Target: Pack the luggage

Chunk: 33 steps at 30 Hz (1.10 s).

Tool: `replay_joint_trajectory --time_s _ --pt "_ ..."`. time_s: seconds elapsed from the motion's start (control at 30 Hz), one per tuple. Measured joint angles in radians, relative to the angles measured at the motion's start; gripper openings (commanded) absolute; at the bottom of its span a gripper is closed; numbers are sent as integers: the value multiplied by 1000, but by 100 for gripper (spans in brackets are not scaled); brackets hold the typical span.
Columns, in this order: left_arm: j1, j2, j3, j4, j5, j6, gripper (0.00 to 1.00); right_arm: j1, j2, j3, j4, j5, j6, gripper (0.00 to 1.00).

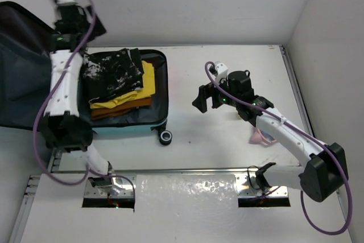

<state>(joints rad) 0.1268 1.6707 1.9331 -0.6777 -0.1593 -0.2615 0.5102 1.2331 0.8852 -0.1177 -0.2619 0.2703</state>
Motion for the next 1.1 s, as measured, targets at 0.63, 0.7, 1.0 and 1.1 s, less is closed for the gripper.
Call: replay_joint_trajectory --time_s 0.63,0.7,1.0,1.1 --pt "-375 443 72 -267 -347 16 99 0 13 -35 30 3 36 99" --pt "-376 443 71 -293 -397 13 96 0 13 -41 37 3 36 99" --pt "-403 445 58 -315 -437 27 100 0 13 -75 66 -5 37 99" --pt "-437 447 55 -313 -424 29 100 0 13 -80 83 -11 37 99"
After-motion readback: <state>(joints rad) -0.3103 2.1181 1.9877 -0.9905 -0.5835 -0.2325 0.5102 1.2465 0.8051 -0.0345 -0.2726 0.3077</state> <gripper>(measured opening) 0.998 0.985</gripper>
